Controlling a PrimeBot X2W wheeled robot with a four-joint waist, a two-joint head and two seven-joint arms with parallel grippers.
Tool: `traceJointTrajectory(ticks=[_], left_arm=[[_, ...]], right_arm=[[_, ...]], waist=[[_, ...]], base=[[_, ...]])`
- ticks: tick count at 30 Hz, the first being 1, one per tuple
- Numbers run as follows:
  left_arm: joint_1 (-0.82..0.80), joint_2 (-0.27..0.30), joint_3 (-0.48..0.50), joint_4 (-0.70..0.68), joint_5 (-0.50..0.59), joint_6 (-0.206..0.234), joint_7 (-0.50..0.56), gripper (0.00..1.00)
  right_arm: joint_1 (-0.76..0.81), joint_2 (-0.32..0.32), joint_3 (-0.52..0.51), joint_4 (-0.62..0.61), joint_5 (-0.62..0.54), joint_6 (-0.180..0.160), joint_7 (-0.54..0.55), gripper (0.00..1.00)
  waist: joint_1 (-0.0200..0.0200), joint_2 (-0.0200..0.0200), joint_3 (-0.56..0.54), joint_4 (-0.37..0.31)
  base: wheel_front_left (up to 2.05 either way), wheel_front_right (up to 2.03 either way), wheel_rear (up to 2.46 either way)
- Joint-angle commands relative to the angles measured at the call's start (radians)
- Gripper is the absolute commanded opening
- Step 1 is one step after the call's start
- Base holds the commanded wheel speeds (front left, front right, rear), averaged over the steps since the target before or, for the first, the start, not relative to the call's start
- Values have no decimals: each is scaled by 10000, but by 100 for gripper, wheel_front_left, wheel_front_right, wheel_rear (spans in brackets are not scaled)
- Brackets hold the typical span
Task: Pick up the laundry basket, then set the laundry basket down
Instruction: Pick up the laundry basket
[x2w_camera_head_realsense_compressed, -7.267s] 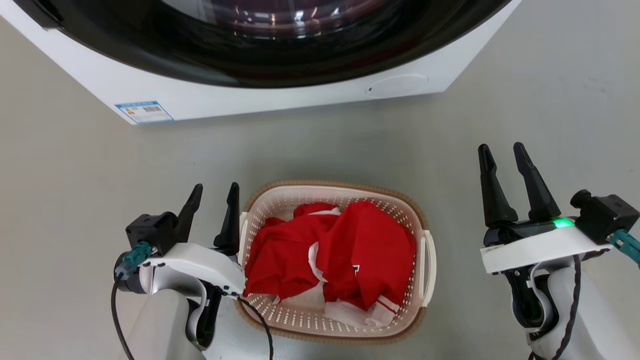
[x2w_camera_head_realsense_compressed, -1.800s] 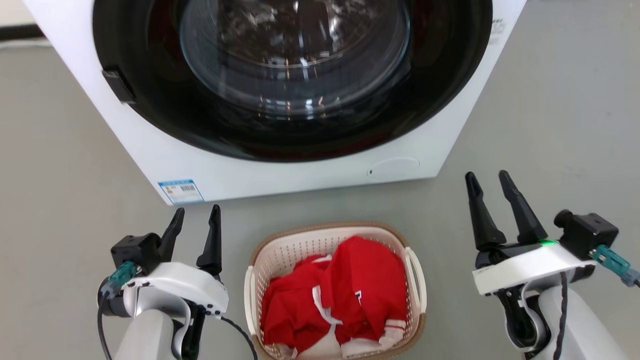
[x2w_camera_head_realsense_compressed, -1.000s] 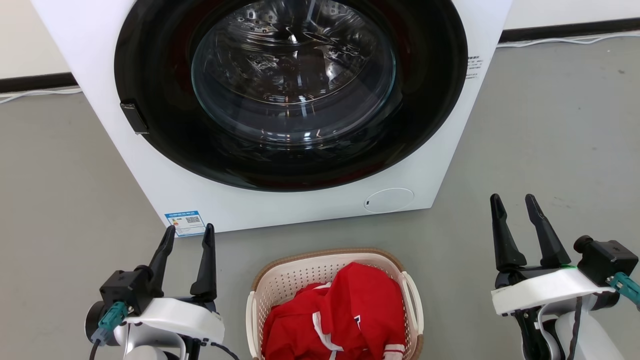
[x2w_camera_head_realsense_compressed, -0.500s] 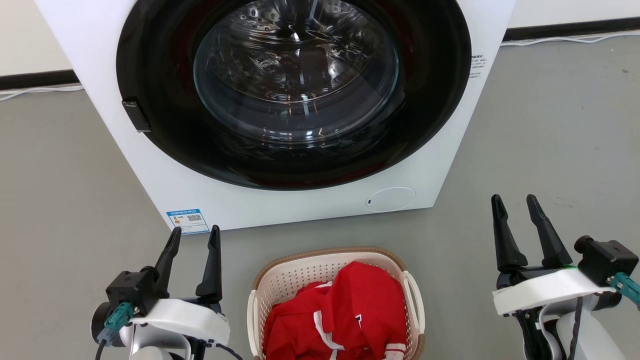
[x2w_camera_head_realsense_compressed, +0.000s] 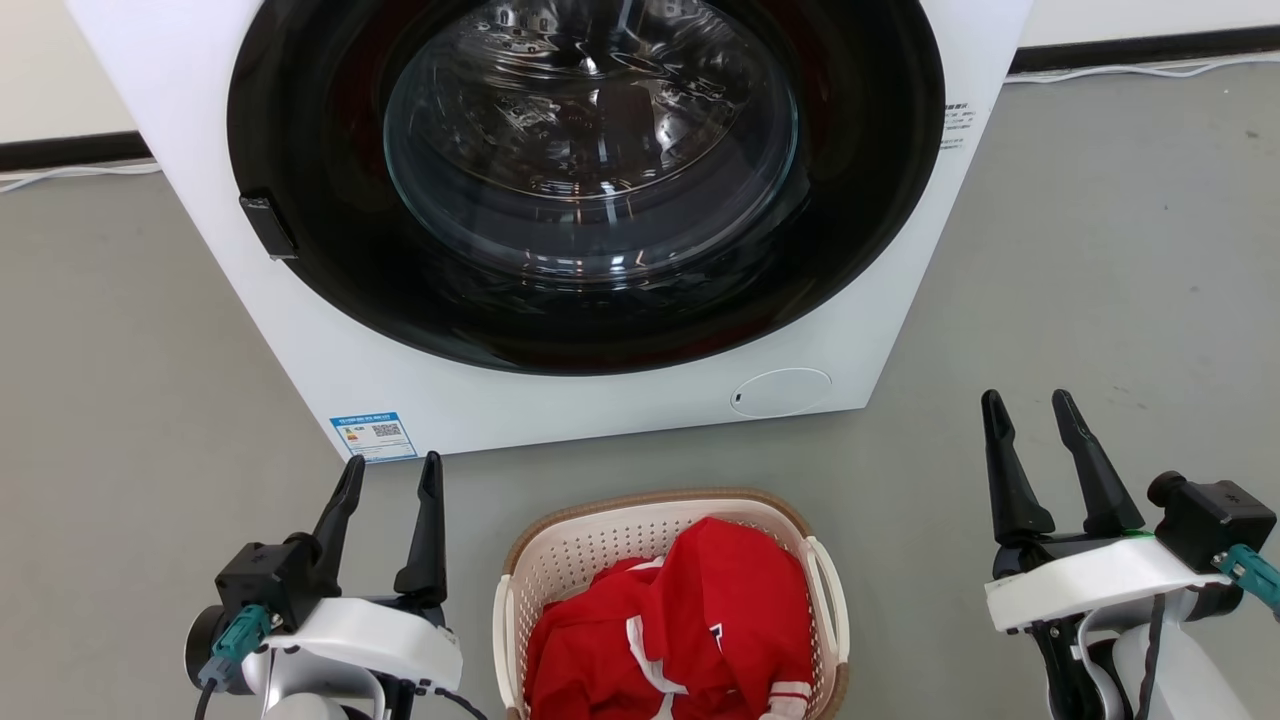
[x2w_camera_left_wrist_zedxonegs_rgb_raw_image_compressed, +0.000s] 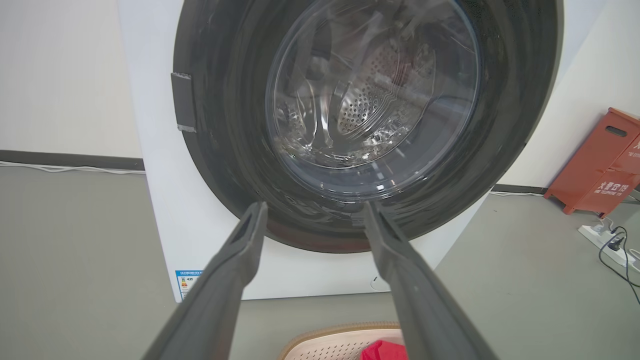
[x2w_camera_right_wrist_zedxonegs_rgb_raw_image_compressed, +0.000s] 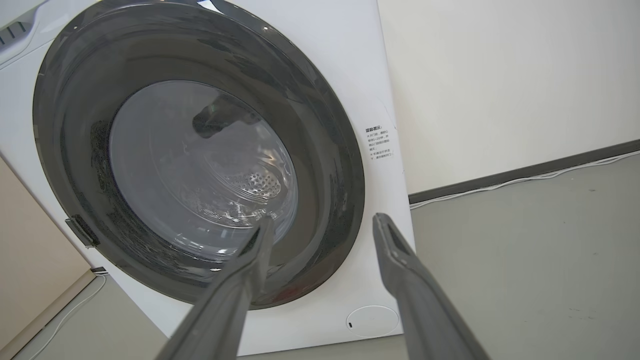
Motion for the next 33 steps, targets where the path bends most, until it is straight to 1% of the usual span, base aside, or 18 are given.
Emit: traceJointTrajectory(ticks=[1,9,15,25,33], left_arm=[[-251,112,239,-223,-101,104,-63,100],[-319,112,181,-268,-127,164,-63,100],[-554,112,102,-60,-164,174,-63,100],[-1408,112,39,842,-62,14,-63,100],[-2193,112,-120,1807,-71,-99,-63,100]], right_arm=[[-156,-97,236,-225,61,71,-109,100],[-199,-116,220,-269,101,71,-109,100],[-412,-172,368,-123,260,71,-109,100],[-1069,-363,479,754,659,71,-109,100],[-1724,-515,853,1660,973,71,-109,100]], waist=[[0,0,12,-1],[0,0,222,15],[0,0,814,53],[0,0,2115,203],[0,0,3138,250]], base=[[0,0,0],[0,0,0],[0,0,0],[0,0,0],[0,0,0]])
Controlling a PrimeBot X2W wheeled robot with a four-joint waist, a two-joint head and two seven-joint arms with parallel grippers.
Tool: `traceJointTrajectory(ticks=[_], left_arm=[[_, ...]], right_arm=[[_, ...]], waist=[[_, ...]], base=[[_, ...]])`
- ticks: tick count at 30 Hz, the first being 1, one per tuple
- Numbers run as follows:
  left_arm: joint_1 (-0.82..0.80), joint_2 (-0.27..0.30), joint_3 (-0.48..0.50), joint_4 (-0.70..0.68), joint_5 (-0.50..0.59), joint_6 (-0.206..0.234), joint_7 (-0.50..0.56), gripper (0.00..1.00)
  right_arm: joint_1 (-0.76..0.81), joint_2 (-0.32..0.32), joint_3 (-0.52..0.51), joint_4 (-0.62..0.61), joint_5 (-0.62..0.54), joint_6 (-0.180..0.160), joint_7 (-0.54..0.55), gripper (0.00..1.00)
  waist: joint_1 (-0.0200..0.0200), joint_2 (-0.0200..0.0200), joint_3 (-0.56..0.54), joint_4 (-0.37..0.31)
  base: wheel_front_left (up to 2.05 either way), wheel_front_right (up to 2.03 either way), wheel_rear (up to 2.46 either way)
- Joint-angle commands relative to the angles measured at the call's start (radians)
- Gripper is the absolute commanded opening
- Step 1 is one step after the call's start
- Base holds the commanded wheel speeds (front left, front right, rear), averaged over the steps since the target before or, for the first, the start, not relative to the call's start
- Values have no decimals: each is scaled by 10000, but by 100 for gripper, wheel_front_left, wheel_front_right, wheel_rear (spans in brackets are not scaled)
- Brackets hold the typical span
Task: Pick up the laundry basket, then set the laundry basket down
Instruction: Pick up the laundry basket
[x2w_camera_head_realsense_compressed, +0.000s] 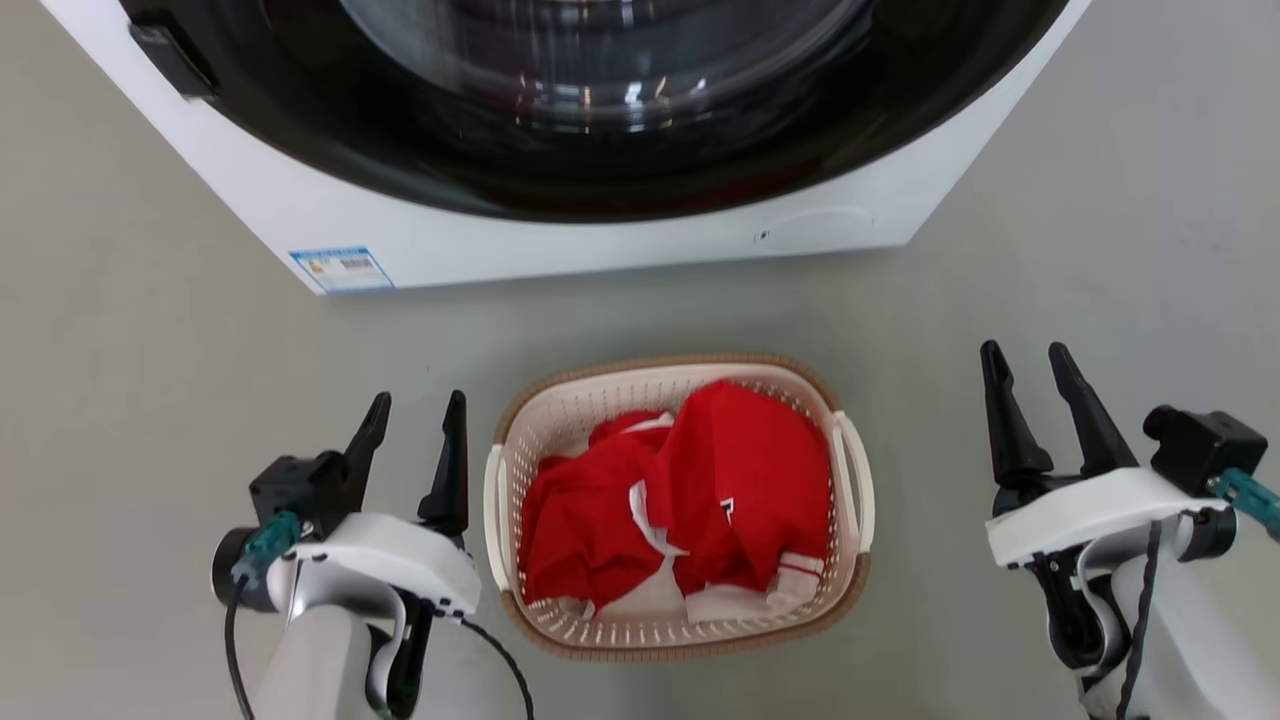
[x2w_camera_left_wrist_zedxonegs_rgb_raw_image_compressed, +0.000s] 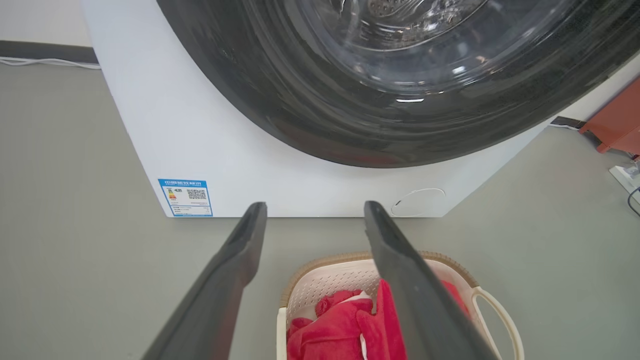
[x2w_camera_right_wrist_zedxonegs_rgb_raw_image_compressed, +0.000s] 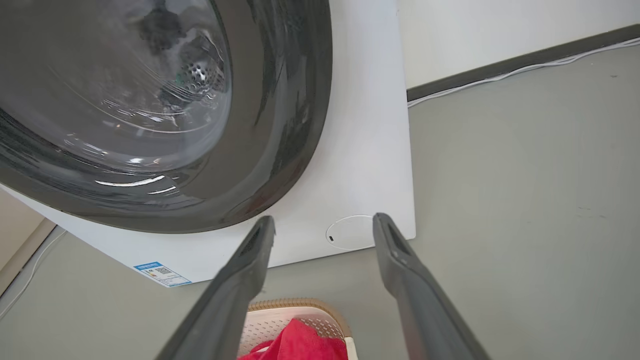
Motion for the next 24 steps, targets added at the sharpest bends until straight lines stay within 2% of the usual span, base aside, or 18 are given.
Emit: traceJointTrajectory(ticks=[1,14,24], left_arm=[[-373,120,221,-49,-9,-56,-63,100],[-1665,120,-43,1661,-274,-188,-63,100],[-2627,120,-497,3369,-540,-293,-63,100]], right_arm=[[-156,-138,282,-56,103,71,-109,100],[-1119,-252,1088,1790,569,71,-109,100],[-1884,-186,2112,3402,1313,71,-109,100]], waist=[[0,0,334,25],[0,0,1663,180],[0,0,2591,278]], base=[[0,0,0],[0,0,0],[0,0,0]])
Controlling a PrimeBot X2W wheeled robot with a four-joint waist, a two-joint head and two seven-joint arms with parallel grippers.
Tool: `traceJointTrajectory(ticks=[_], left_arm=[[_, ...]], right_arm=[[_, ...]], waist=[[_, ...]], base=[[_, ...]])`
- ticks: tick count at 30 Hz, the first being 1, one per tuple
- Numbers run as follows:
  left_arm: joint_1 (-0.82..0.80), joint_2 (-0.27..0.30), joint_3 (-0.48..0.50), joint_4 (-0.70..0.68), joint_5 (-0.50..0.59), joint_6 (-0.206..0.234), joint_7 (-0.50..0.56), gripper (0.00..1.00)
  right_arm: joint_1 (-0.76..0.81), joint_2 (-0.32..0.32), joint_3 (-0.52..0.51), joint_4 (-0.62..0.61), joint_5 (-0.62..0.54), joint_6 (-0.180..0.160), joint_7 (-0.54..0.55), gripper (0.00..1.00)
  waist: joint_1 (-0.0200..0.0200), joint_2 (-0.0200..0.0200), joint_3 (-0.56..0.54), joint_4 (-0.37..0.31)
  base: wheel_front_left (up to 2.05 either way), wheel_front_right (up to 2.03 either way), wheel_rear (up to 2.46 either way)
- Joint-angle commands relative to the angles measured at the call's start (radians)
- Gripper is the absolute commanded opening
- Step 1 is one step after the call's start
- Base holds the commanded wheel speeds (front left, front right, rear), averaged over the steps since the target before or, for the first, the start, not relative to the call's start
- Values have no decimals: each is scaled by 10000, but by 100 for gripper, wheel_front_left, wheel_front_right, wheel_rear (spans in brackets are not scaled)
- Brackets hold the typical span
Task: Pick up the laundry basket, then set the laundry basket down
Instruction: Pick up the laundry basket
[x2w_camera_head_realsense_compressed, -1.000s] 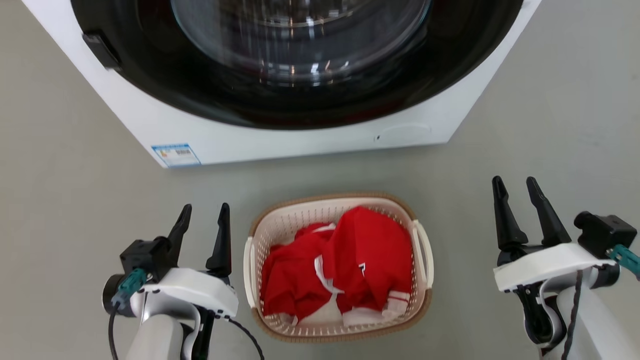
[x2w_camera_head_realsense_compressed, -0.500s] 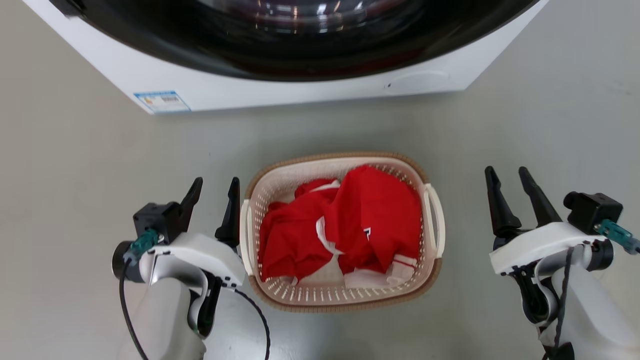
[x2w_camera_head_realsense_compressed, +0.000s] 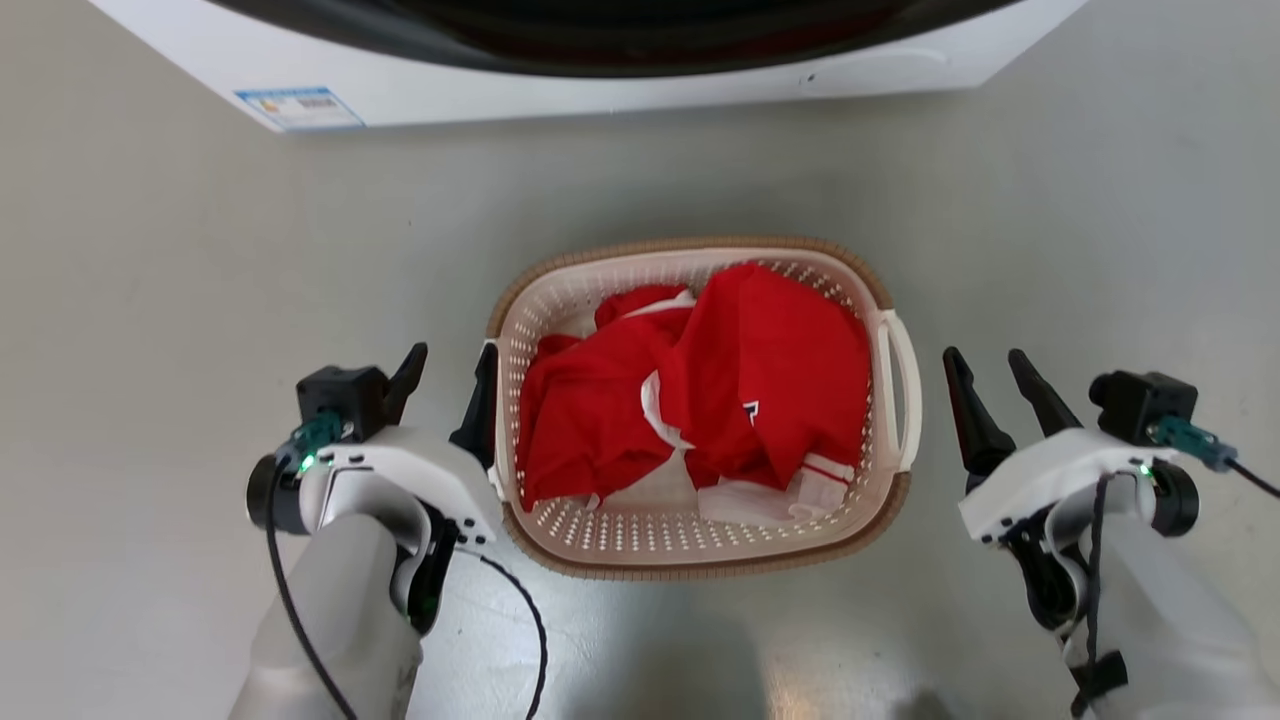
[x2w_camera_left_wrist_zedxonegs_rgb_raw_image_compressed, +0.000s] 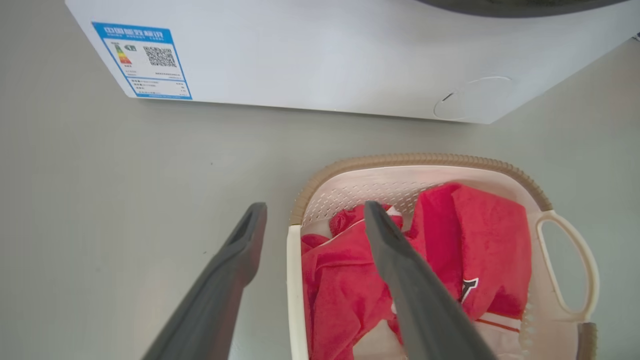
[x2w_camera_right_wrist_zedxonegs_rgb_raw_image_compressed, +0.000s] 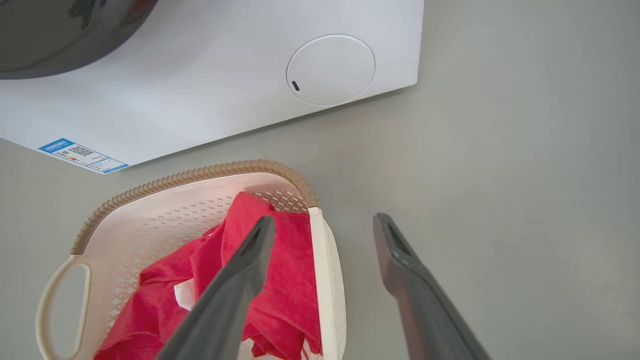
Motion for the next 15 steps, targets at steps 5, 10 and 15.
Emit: traceJointTrajectory(ticks=[5,10,15], left_arm=[[-654,162,-153,857,-305,-105,-63,100],[-1220,162,-478,1738,-597,-124,-63,100],[-1749,162,-861,2391,-852,-132,-63,100]], right_arm=[[-551,14,882,795,442,71,-109,100],[-1068,15,1531,1436,785,71,-109,100],[-1479,21,2186,1977,1137,71,-109,100]], waist=[[0,0,706,92],[0,0,1185,144],[0,0,1648,216]], base=[[0,0,0],[0,0,0],[0,0,0]])
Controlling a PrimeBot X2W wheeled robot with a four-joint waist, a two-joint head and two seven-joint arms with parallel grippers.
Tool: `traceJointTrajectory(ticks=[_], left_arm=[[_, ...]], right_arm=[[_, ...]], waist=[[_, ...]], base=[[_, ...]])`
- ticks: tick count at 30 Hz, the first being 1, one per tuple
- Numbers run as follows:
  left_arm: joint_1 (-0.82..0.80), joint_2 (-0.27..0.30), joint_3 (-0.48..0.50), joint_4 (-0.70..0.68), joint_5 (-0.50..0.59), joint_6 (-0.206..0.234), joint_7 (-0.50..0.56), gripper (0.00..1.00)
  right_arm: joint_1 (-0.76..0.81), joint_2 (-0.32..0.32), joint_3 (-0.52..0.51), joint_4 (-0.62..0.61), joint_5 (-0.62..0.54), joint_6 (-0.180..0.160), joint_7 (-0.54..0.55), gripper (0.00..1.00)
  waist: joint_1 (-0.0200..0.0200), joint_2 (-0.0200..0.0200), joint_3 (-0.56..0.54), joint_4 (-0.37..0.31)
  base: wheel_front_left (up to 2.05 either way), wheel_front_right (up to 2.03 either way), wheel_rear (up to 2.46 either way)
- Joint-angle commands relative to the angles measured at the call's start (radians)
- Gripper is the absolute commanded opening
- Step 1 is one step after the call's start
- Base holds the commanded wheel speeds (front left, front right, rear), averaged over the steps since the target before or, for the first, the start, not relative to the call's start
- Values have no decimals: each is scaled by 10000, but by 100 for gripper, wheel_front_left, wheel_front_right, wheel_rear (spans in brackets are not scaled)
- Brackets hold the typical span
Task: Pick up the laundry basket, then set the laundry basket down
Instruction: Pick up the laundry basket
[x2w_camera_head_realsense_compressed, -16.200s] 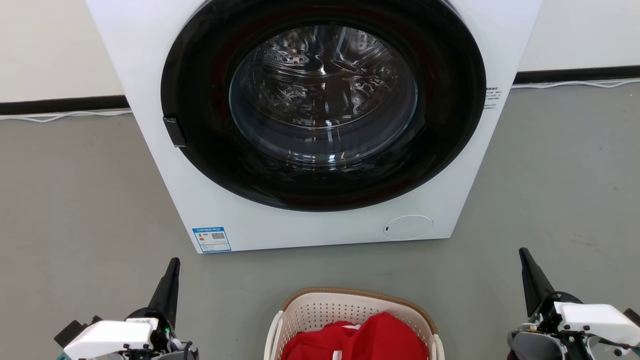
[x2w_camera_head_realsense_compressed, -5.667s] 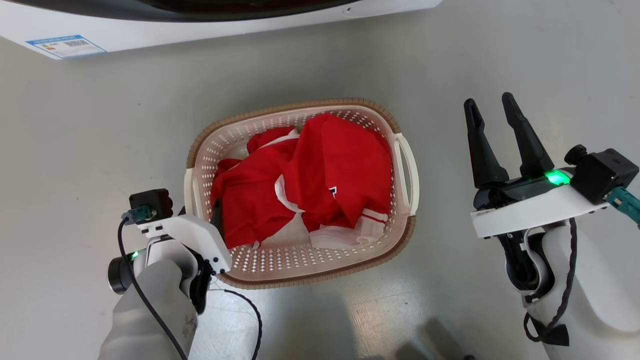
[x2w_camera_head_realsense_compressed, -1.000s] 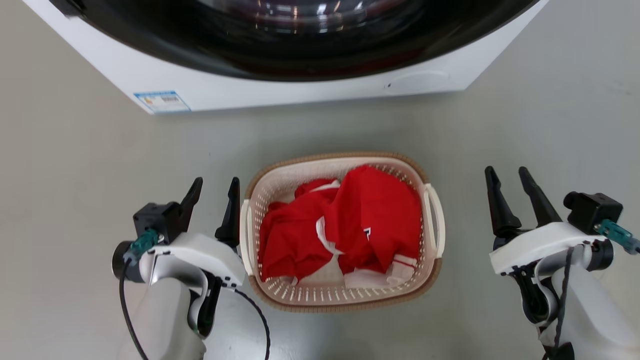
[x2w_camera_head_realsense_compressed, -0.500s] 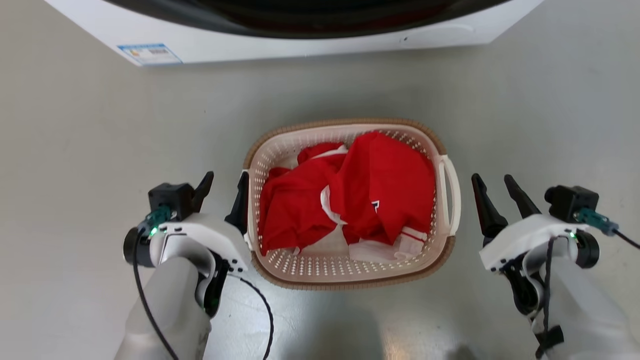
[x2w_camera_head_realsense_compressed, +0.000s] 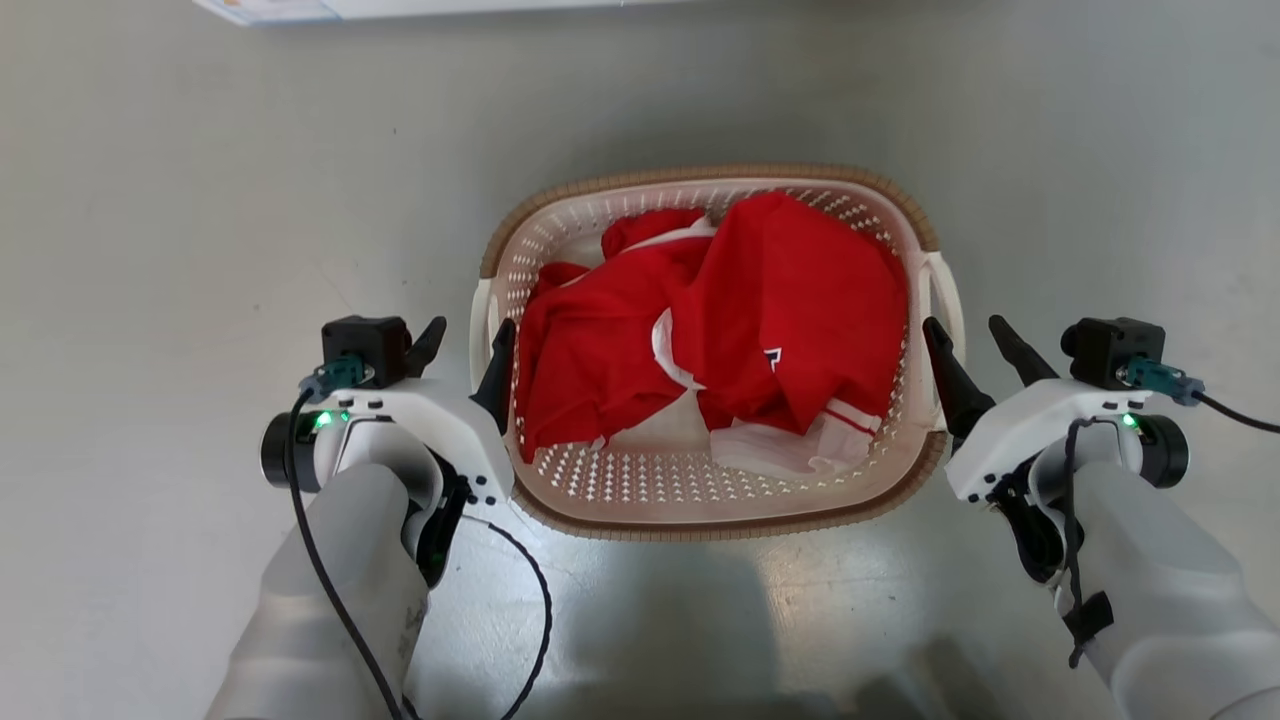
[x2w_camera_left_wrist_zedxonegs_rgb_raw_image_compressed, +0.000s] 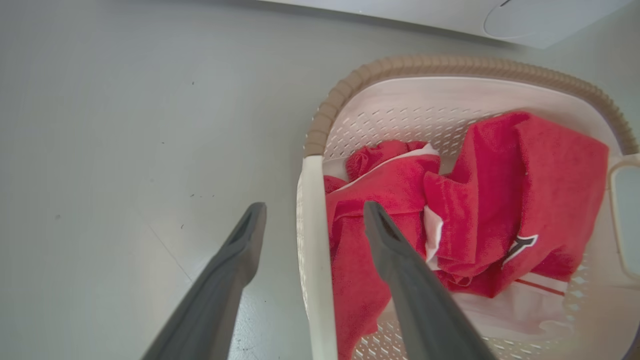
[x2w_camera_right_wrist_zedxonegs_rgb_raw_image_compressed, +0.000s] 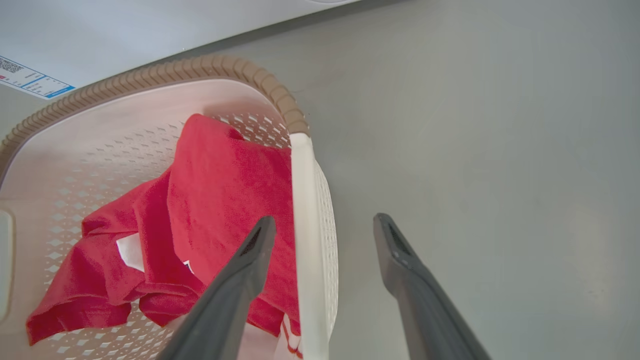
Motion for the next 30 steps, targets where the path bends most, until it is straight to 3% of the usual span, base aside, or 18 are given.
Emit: traceJointTrajectory(ticks=[1,23,24,25,27,28,29,30], left_arm=[[-95,189,82,162,-172,-33,-63,100],[-1284,189,-1321,1399,-1206,-9,-63,100],[-1296,189,-1375,1411,-1253,2,-63,95],[-1303,189,-1424,1423,-1305,9,-63,82],[-1313,189,-1520,1452,-1407,16,-63,42],[-1318,189,-1563,1469,-1459,19,-63,27],[-1323,189,-1604,1487,-1509,22,-63,0],[-1327,189,-1642,1506,-1559,24,-63,0]], right_arm=[[174,31,383,171,188,69,-109,100],[-1134,100,1771,791,1074,69,-109,100],[-1146,96,1802,789,1099,69,-109,98],[-1155,93,1829,787,1128,69,-109,84],[-1174,85,1879,774,1181,69,-109,48],[-1187,78,1901,750,1200,69,-109,32],[-1200,67,1917,711,1208,69,-109,9],[-1205,53,1926,678,1210,69,-109,0]], waist=[[0,0,275,60],[0,0,1400,77],[0,0,1403,82],[0,0,1404,87],[0,0,1404,95],[0,0,1400,96],[0,0,1394,95],[0,0,1384,96]], base=[[0,0,0],[0,0,0],[0,0,0],[0,0,0],[0,0,0],[0,0,0],[0,0,0],[0,0,0]])
